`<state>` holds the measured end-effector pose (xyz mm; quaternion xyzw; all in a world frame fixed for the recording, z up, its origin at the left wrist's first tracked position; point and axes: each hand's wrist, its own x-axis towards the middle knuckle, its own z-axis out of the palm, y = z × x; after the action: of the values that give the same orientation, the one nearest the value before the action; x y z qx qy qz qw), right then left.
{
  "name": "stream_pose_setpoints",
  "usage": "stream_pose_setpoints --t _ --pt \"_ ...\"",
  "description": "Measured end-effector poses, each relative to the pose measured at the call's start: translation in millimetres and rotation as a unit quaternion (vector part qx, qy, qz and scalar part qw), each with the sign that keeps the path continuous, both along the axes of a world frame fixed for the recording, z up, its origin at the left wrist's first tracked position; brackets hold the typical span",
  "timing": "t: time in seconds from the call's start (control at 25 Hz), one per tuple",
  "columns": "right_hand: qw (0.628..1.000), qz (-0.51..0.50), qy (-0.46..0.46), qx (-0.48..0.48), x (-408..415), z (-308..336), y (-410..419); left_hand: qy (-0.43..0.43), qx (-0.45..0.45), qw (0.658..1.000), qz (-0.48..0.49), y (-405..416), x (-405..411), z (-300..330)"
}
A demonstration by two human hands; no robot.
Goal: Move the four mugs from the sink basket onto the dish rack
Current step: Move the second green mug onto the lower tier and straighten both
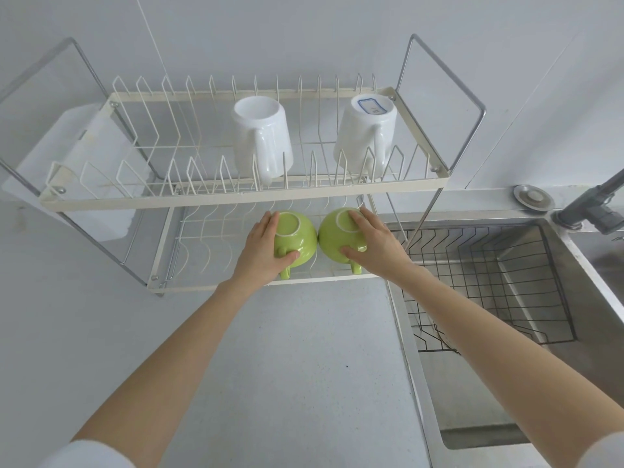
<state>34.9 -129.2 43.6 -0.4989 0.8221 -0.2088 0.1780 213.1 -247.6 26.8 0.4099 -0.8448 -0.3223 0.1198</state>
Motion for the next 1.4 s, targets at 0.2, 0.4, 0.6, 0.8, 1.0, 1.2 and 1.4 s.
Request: stream_pose_setpoints --t 0.2,0.4,0.6,0.8,1.0,1.2,1.4 --pt "1.0 -0.002 0.003 0.001 -0.6 -2.0 0.5 -0.006 0.002 1.0 -0.002 0.6 -0.8 -0.1" --pt "1.0 0.002 0.018 0.008 -0.2 -5.7 1.3 -0.01 -0.004 1.0 -0.005 2.2 -0.6 0.0" --pt "1.0 0.004 0.026 0.009 1.7 -8.3 3.1 -0.023 -0.005 1.0 -0.008 1.6 0.0 -0.1" --pt "0.998 0.017 0.049 0.032 2.8 -2.9 2.9 -0.068 -0.019 0.997 -0.016 -1.6 -1.2 6.1" --pt "0.994 0.05 0.085 0.038 10.0 10.8 13.0 -0.131 -0.088 0.987 -0.039 0.7 2.3 24.9" --pt "0.986 0.077 0.147 0.024 24.1 34.9 33.1 -0.181 -0.164 0.968 -0.063 24.7 12.5 49.1" --pt "0.977 0.102 0.186 -0.011 42.0 63.1 58.7 -0.171 -0.2 0.963 -0.054 53.9 29.8 78.8"
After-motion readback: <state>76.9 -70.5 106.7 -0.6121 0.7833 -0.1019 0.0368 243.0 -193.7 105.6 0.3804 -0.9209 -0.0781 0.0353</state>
